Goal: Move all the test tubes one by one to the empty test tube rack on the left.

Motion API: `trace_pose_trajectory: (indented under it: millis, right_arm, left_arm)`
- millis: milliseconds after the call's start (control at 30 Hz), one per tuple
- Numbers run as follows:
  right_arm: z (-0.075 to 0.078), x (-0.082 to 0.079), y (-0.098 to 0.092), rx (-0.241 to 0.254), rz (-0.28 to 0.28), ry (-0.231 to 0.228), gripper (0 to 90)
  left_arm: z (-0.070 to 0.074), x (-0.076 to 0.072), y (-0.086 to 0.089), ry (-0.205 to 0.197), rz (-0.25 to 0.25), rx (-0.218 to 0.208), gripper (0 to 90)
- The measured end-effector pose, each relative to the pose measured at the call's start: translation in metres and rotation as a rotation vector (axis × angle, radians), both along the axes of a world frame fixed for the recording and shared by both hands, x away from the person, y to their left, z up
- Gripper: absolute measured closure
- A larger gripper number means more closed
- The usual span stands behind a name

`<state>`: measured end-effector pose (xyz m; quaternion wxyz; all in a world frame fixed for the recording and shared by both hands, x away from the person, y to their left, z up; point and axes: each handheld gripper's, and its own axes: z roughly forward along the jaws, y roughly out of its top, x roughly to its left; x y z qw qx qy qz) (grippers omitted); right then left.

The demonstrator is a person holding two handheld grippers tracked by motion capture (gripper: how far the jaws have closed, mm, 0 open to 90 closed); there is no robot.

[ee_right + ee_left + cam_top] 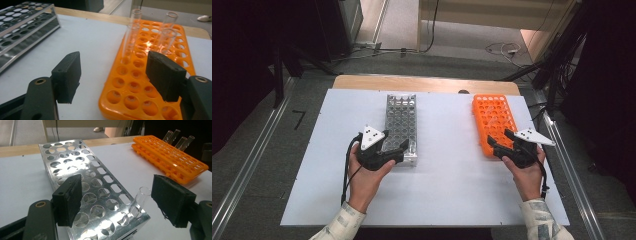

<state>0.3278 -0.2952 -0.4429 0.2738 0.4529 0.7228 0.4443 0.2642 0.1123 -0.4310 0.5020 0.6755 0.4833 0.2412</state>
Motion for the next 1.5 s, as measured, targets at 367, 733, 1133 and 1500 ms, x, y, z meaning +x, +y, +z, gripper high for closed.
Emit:
trace_pose_trajectory:
  millis: [367,733,1133,1500]
  right_arm:
    - [-0.009,0.021,-0.010,-0.030,-0.058,0.012,28.4]
    - [-0.014,0.041,-0.018,-0.052,-0.112,0.019,39.4]
    - [-0.022,0.059,-0.020,-0.077,-0.140,0.047,52.4]
    - [-0.026,0.065,-0.016,-0.072,-0.127,0.071,65.0]
  left_arm:
    - [0.000,0.001,0.001,0.003,0.003,-0.008,24.3]
    - [0.000,0.001,0.005,-0.007,0.015,-0.023,24.7]
    - [0.000,0.002,0.005,-0.008,0.021,-0.022,24.6]
    - [0.000,0.002,0.006,-0.007,0.021,-0.029,24.6]
